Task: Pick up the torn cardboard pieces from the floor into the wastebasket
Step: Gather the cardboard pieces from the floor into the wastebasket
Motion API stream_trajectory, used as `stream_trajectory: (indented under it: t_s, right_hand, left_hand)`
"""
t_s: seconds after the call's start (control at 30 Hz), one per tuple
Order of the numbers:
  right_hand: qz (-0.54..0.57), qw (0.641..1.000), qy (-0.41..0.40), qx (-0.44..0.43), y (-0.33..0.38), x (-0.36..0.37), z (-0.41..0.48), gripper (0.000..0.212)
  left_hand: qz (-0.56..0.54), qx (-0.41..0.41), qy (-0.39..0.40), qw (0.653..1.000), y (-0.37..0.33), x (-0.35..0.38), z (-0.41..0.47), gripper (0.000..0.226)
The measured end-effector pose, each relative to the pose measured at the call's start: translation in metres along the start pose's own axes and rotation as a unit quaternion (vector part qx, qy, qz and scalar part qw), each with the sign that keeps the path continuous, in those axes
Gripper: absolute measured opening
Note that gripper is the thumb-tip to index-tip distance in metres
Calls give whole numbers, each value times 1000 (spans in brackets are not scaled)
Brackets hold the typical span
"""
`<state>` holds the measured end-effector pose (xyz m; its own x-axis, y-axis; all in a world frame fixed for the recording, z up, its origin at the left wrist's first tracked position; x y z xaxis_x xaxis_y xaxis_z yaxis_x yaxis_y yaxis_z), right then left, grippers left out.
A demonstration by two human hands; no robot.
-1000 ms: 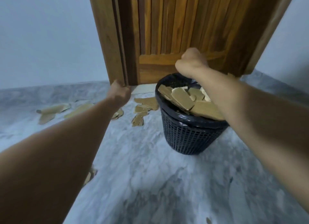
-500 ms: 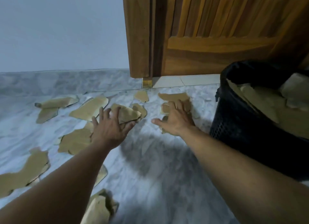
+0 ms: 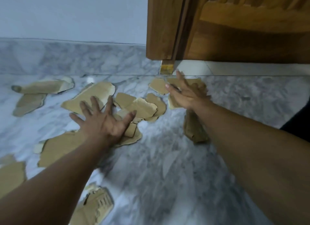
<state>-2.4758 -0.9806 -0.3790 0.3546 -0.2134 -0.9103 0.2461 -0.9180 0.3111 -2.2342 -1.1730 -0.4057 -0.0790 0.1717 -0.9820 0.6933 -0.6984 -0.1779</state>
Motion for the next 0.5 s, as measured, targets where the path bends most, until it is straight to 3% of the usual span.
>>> stream_trajectory:
  t_s: [0.13, 0.23, 0.33, 0.5]
  right_hand:
    - [-160, 980, 105, -50, 41, 21, -6, 75]
    - [-207, 969, 118, -73, 44, 18, -30, 74]
    - [-187, 970, 147, -57, 16, 23, -62, 90]
    - [-103, 984, 129, -62, -42, 52, -157, 78]
  left_hand:
    - [-4, 17, 2, 1000, -1, -4, -2, 103]
    - [7, 20, 15, 1000, -5, -8, -9, 89]
    - [19, 28, 46, 998, -4, -7, -25, 77]
    - [19, 27, 56, 998, 7, -3, -76, 71]
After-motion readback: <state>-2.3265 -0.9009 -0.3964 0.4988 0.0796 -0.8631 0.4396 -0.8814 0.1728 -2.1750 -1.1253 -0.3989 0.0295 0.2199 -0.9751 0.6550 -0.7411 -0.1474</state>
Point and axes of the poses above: each hand's wrist, its own z-axis towards the middle knuckle, its own x-axis out of the palm, y = z × x, the point moved 8 cm from there along z, towards the middle knuckle, and after that the axes turned 6 degrees about x, right-handed, at the moved point
